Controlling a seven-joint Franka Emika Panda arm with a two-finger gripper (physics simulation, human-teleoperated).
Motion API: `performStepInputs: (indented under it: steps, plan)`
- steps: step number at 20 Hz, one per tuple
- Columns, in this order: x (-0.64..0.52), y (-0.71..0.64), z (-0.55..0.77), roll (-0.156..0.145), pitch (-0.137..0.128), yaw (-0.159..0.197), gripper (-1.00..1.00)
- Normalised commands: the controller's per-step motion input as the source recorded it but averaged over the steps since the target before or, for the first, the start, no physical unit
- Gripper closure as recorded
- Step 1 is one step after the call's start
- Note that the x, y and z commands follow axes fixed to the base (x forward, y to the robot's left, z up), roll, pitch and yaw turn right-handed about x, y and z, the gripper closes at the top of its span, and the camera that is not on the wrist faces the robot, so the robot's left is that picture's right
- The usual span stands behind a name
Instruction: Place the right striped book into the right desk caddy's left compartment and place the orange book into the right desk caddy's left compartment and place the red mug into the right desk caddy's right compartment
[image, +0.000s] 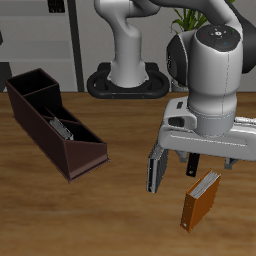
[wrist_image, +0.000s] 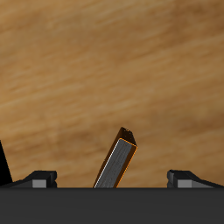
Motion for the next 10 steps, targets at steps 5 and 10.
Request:
performStepInputs:
  steps: [5,10]
  plan:
    - [0.05,-0.08,-0.19,-0.012,0.012,-0.050,-1.00]
    - [0.03,-0.07,-0.31,-0.004,0.027,-0.039,-1.00]
